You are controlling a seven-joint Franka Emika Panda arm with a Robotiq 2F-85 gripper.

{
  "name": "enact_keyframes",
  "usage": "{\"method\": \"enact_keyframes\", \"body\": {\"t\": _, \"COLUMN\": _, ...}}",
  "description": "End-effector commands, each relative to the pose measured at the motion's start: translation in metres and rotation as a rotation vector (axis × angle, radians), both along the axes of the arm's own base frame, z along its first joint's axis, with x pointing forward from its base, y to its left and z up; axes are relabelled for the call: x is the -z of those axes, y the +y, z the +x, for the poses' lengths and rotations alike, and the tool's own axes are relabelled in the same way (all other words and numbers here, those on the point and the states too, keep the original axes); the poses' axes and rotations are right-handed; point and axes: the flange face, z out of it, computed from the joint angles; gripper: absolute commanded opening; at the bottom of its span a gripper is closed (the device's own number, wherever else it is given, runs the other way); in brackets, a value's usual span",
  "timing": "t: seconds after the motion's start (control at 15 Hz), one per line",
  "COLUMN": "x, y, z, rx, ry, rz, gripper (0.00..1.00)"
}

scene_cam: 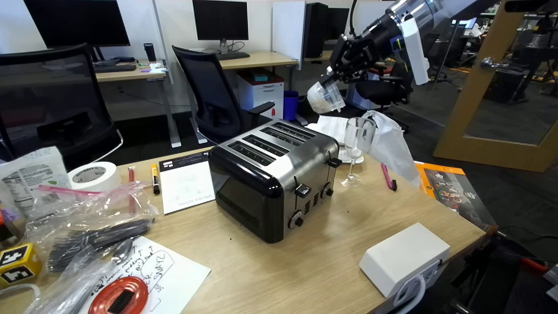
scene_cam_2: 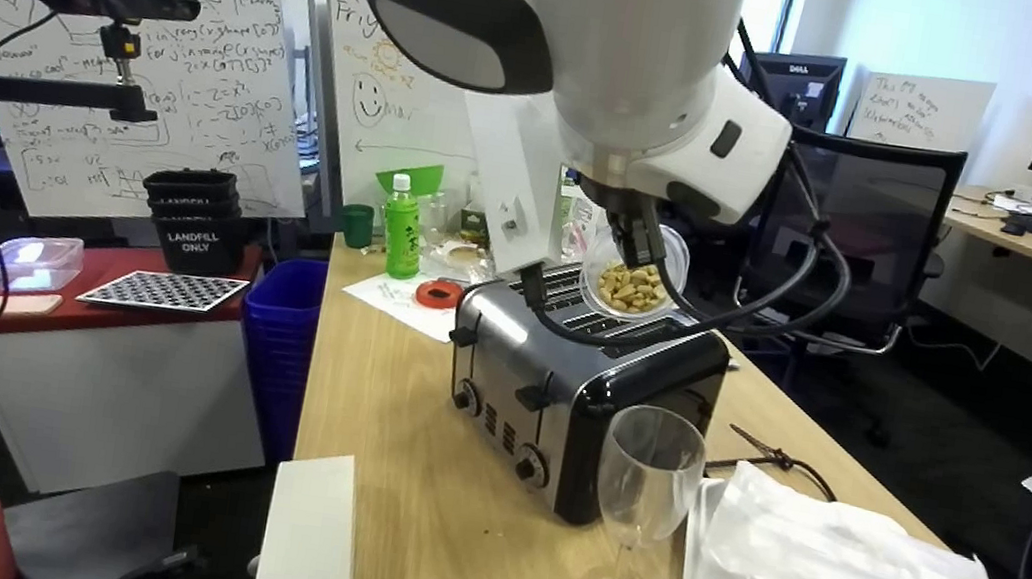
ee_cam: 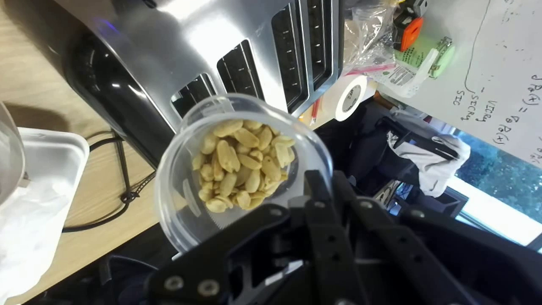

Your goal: Pour the contents in the small clear bowl on the left into the glass on the right

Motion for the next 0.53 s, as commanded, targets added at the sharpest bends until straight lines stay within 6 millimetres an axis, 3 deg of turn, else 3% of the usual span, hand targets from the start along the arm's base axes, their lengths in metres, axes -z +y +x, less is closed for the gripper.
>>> {"method": "enact_keyframes", "body": {"t": 0.0, "x": -0.0005, "y": 0.0, "z": 0.0001, "rx": 0.0, "ry": 0.001, "rz": 0.0, "gripper": 0.07}}
{"method": "enact_keyframes", "body": {"t": 0.4, "x": -0.0006, "y": -0.0009, "z": 0.0001, "rx": 0.001, "ry": 0.001, "rz": 0.0, "gripper": 0.07}}
{"method": "enact_keyframes", "body": {"t": 0.47, "x": -0.0006, "y": -0.0009, "z": 0.0001, "rx": 0.001, "ry": 0.001, "rz": 0.0, "gripper": 0.02}}
